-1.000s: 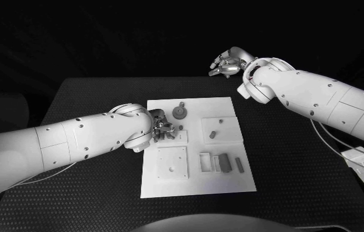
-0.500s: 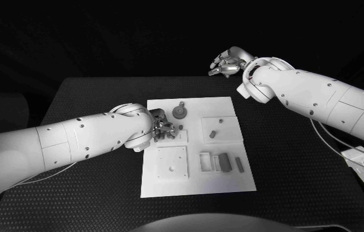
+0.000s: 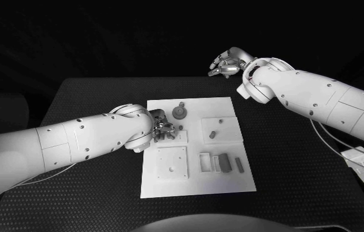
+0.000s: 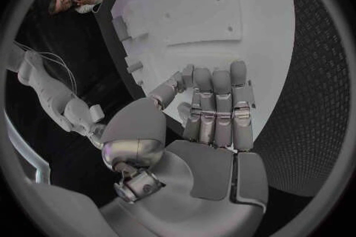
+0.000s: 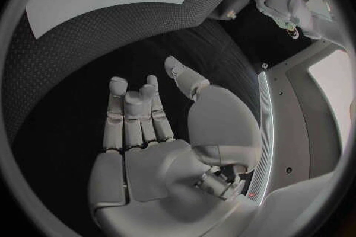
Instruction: Assemble the parts on the task board
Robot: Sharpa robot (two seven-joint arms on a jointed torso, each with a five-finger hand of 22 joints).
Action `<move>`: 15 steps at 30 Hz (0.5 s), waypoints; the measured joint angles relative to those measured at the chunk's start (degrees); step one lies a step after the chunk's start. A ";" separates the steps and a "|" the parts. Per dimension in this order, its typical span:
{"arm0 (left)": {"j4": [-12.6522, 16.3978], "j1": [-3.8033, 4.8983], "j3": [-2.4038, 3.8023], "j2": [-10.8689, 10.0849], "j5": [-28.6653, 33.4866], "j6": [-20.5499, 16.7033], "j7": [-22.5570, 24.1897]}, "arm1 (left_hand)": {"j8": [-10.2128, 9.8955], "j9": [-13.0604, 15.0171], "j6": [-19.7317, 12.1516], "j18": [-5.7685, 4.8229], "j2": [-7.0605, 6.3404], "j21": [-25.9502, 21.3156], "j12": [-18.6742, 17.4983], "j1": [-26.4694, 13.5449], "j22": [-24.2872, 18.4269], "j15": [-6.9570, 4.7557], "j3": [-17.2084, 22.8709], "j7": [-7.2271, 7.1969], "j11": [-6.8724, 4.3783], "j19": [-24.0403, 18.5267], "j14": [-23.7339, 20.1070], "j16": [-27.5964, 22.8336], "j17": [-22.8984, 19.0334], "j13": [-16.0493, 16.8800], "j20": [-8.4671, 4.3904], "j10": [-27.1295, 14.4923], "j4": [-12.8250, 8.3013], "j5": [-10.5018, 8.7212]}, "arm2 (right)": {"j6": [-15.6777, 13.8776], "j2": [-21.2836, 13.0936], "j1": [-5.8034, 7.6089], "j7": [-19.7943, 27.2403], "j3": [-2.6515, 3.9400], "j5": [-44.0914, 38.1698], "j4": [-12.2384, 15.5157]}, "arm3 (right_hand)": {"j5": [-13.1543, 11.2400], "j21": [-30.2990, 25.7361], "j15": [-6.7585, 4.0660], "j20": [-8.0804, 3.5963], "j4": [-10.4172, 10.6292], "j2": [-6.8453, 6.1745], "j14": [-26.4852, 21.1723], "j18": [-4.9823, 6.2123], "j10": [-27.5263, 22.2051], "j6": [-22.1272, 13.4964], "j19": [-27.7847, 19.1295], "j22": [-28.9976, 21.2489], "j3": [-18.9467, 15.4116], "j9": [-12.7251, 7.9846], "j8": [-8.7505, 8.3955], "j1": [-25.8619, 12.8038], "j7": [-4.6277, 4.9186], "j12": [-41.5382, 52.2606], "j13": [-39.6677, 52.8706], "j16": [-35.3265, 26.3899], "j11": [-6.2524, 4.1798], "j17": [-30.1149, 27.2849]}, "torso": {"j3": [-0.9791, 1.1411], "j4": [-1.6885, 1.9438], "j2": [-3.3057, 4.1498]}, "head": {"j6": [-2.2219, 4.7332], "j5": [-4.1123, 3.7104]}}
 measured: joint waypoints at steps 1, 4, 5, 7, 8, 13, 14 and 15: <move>0.03 -0.01 0.00 0.00 -0.07 -0.07 0.00 | -0.04 0.02 0.02 0.00 0.00 -0.12 0.00 0.00 0.07 0.00 0.00 0.00 0.07 0.14 0.00 0.00 -0.06 -0.02 -0.02 0.08 0.00 0.00 | 0.01 0.00 0.00 0.00 0.00 0.00 0.00 | 0.00 0.00 0.00 0.00 0.00 0.00 0.00 0.00 0.00 0.00 0.00 0.00 0.00 0.00 0.00 0.00 0.00 0.00 0.00 0.00 0.00 0.00 | 0.00 0.00 0.00 | 0.00 -0.01; 0.10 -0.04 -0.02 0.00 -0.26 -0.23 0.00 | -0.16 0.38 0.17 0.00 0.00 -0.13 0.00 0.00 0.11 0.01 0.00 0.09 -0.01 0.14 0.01 0.07 -0.18 -0.09 -0.02 0.18 0.00 0.04 | 0.03 0.00 0.00 0.00 0.00 0.00 0.00 | 0.00 0.00 0.00 0.00 0.00 0.00 0.00 0.00 0.00 0.00 0.00 0.00 0.00 0.00 0.00 0.00 0.00 0.00 0.00 0.00 0.00 0.00 | 0.00 0.00 -0.01 | 0.00 -0.04; 0.12 -0.05 -0.02 -0.01 -0.33 -0.28 0.00 | -0.19 0.39 0.26 0.00 0.00 -0.13 0.00 0.00 0.14 0.09 0.00 0.16 -0.01 0.15 0.09 0.23 -0.22 -0.09 -0.02 0.19 0.00 0.16 | 0.04 0.00 0.00 0.00 0.00 0.00 0.00 | 0.00 0.00 0.00 0.00 0.00 0.00 0.00 0.00 0.00 0.00 0.00 0.00 0.00 0.00 0.00 0.00 0.00 0.00 0.00 0.00 0.00 0.00 | 0.00 0.00 -0.01 | 0.00 -0.04; 0.17 -0.07 -0.02 -0.04 -0.50 -0.38 0.00 | -0.24 0.41 0.31 0.00 0.00 -0.13 0.18 0.00 0.17 0.09 -0.01 0.12 -0.01 0.15 0.09 0.23 -0.26 -0.16 -0.02 0.20 0.00 0.24 | 0.06 0.00 0.00 0.00 0.00 0.00 0.00 | 0.00 0.00 0.00 0.00 0.00 0.00 0.00 0.00 0.00 0.00 0.00 0.00 0.00 0.00 0.00 0.00 -0.01 0.00 0.00 0.00 0.00 0.00 | -0.02 0.00 -0.01 | 0.00 -0.05; 0.18 -0.08 -0.02 -0.06 -0.56 -0.44 0.01 | -0.31 0.41 0.31 0.00 0.00 -0.14 0.22 0.00 0.20 0.09 -0.01 0.12 -0.01 0.15 0.09 0.23 -0.30 -0.16 -0.02 0.20 0.00 0.24 | 0.07 -0.01 0.00 0.00 0.00 0.00 0.00 | 0.00 0.00 0.00 0.00 0.00 0.00 0.00 0.00 0.00 0.00 0.00 0.00 0.00 0.00 0.00 0.00 -0.01 0.00 0.00 0.00 0.00 0.00 | -0.02 0.00 0.00 | 0.00 -0.05; 0.26 -0.11 -0.03 -0.09 -0.84 -0.65 0.05 | -0.34 0.42 0.32 0.00 0.00 -0.22 0.21 0.00 0.28 0.09 -0.04 0.12 -0.03 0.15 0.09 0.43 -0.43 -0.22 -0.01 0.23 0.02 0.24 | 0.13 -0.03 0.00 0.00 0.00 0.00 -0.01 | 0.00 0.00 0.00 0.00 0.00 0.00 0.00 0.00 0.00 0.08 0.00 0.00 0.00 0.00 0.00 0.00 0.07 0.00 0.00 0.00 0.00 -0.02 | -0.02 0.01 0.00 | -0.04 -0.07; 0.28 -0.11 -0.03 -0.09 -0.90 -0.67 0.05 | -0.49 0.45 0.32 0.00 0.00 -0.25 0.21 0.00 0.29 0.09 0.00 0.11 -0.04 0.15 0.09 0.44 -0.43 -0.22 -0.01 0.23 -0.02 0.24 | 0.15 -0.03 0.00 0.00 0.00 0.00 -0.01 | 0.00 0.00 0.00 0.00 0.00 0.00 0.00 0.00 0.00 0.13 0.00 0.00 0.00 0.00 0.00 0.00 0.10 0.00 0.00 0.00 0.00 -0.05 | -0.02 0.01 -0.01 | -0.05 -0.08; 0.29 -0.11 -0.03 -0.09 -0.93 -0.69 0.05 | -0.52 0.48 0.32 0.00 0.00 -0.25 0.21 0.00 0.31 0.09 0.02 0.11 -0.04 0.15 0.09 0.44 -0.43 -0.22 -0.01 0.25 -0.04 0.24 | 0.16 -0.03 0.00 0.00 0.00 0.00 0.00 | 0.00 0.00 0.00 0.00 0.00 0.00 0.00 0.00 0.00 0.14 0.00 0.00 0.00 0.00 0.00 0.00 0.10 0.00 0.00 0.00 0.00 -0.05 | -0.02 0.01 0.00 | -0.06 -0.09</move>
